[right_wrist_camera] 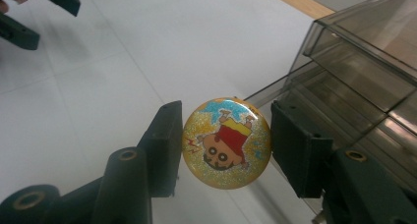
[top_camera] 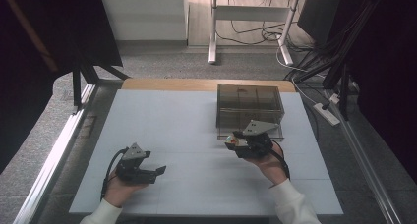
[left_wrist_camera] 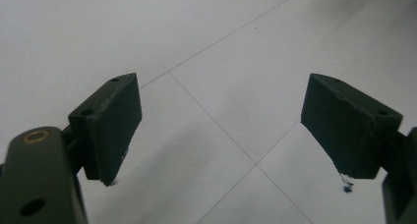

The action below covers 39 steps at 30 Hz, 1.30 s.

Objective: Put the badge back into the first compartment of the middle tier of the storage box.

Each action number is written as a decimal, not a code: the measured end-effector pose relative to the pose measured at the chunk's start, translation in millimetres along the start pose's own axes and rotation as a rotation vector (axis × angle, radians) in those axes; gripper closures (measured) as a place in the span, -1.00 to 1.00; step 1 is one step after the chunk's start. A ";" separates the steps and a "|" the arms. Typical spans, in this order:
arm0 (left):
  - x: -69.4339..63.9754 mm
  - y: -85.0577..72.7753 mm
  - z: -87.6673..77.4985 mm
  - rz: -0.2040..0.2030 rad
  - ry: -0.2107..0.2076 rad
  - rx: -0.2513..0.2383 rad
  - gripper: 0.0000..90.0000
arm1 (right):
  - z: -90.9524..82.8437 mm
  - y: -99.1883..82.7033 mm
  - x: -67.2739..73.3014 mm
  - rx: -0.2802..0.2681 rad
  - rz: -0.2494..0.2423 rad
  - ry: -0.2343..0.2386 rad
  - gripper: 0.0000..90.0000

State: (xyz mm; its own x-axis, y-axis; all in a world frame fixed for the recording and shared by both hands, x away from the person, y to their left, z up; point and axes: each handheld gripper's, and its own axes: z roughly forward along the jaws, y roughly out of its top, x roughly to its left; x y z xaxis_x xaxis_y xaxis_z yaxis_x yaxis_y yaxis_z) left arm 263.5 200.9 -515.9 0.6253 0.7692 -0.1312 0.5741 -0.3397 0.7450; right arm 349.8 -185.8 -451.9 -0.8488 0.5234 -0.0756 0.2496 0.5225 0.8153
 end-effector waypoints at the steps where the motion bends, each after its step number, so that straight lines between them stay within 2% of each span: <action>1: 0.1 0.0 0.0 -0.001 0.000 0.000 -0.65 | -0.1 -0.1 -1.8 -0.003 0.005 -0.009 0.06; 13: 0.3 -0.1 0.3 -0.001 0.000 0.001 -0.65 | 4.3 1.2 -16.5 -0.006 0.038 -0.070 0.06; 39: 0.0 -4.5 0.2 -0.010 0.013 0.005 -0.65 | 40.7 7.8 -43.7 -0.008 0.061 -0.105 0.05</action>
State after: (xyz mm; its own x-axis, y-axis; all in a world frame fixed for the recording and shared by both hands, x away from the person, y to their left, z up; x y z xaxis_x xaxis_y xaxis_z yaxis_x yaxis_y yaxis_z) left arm 261.0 202.3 -519.4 0.6128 0.7794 -0.1305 0.5833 -0.3346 0.7401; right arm 407.8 -177.2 -465.6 -0.7783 0.6220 -0.0855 0.2950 0.4824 0.8248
